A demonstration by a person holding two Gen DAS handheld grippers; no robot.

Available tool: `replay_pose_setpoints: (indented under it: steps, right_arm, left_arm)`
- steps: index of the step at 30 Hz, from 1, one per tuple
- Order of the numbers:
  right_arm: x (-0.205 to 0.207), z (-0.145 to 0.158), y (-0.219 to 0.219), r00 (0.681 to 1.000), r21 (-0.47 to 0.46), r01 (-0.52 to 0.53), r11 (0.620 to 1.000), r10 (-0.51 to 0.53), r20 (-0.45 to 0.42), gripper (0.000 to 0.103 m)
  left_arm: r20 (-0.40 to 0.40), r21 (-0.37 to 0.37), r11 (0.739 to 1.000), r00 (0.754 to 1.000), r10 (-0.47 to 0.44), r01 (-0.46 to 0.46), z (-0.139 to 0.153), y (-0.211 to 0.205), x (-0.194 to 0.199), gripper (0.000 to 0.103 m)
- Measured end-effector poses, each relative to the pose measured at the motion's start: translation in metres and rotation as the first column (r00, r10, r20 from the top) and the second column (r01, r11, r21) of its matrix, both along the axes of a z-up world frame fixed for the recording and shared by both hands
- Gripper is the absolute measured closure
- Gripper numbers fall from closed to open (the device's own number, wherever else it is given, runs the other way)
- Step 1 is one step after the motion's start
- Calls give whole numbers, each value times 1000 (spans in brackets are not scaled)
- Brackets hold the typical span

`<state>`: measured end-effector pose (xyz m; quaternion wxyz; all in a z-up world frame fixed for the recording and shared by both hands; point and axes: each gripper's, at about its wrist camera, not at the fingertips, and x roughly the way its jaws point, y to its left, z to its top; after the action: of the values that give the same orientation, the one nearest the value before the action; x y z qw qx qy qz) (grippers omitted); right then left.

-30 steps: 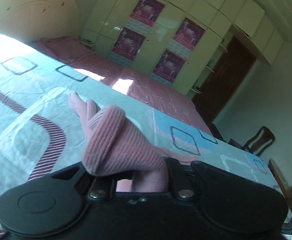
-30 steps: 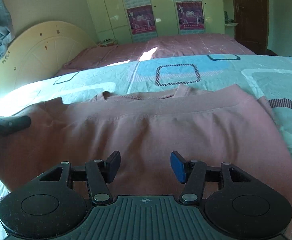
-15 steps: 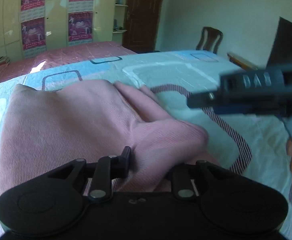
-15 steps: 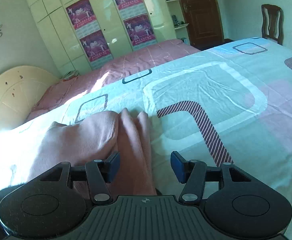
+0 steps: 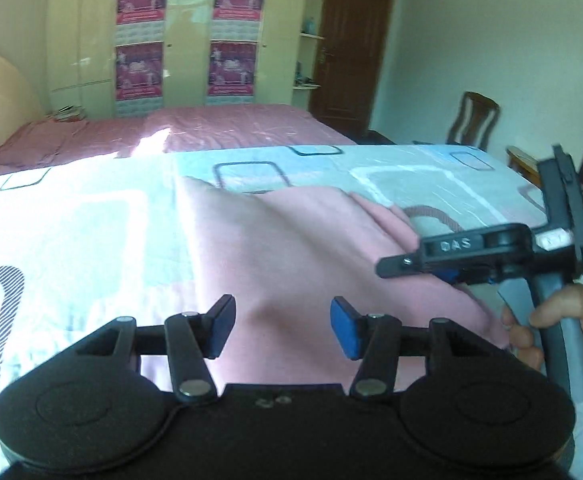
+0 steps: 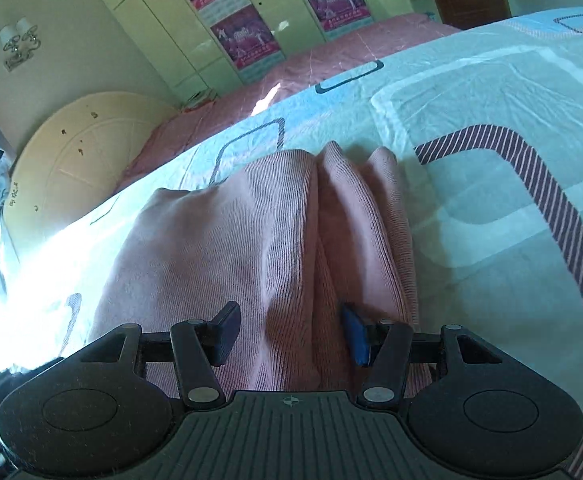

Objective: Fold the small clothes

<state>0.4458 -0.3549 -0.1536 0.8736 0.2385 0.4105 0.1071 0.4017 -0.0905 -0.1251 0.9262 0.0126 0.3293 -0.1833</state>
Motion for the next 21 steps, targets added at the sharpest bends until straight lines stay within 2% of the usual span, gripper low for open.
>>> replay_pose_setpoints:
  steps: [2,3,4,5,6,8,10,13,18,19,21]
  right_arm:
    - [4,-1,-1,1000,13,-1,1000,1,9,48]
    - [5,-1,-1,1000,16,-4,1000,3,8,52]
    - [6,-2,-1,1000,17,-6,1000,6,4,72]
    - [9,-4,-1,1000,25,-9,1000,9,-2,80]
    - [8,-4,-2,1000,33,-10,999,11,-4,84]
    - [13,-5,1,1000,26,-14,1000,14,-5,85]
    - [13,-1,5,1000,4,-21,1000,21,6,90]
    - [7,20,11,996,-81,-13,997,21,90,91]
    - [-24,57,3,978,-216,20,976,26,207,91]
    - [-27,54,-2,981,-213,26,977,16,193,91]
    - [-23,32,-10,995,-203,18,979,3,101,91]
  left_arm:
    - [-11,-17,998,998,58,-58,-1,12,10,51]
    - [-21,-21,996,997,80,-81,-2,16,13,51]
    - [-25,-27,995,995,99,-99,-2,20,17,51]
    - [-19,-31,993,993,116,-117,-3,24,17,51]
    - [-15,-29,992,992,125,-126,-3,25,19,51]
    - [-14,-42,989,990,140,-140,-2,30,27,51]
    - [-16,-59,987,989,146,-146,-1,29,34,51]
    - [-17,-82,987,990,138,-139,0,25,43,51]
    - [19,-118,991,998,66,-63,6,2,44,51]
    - [13,-112,992,998,53,-51,1,-4,42,51]
    - [-26,-81,996,999,36,-38,-12,-14,41,51]
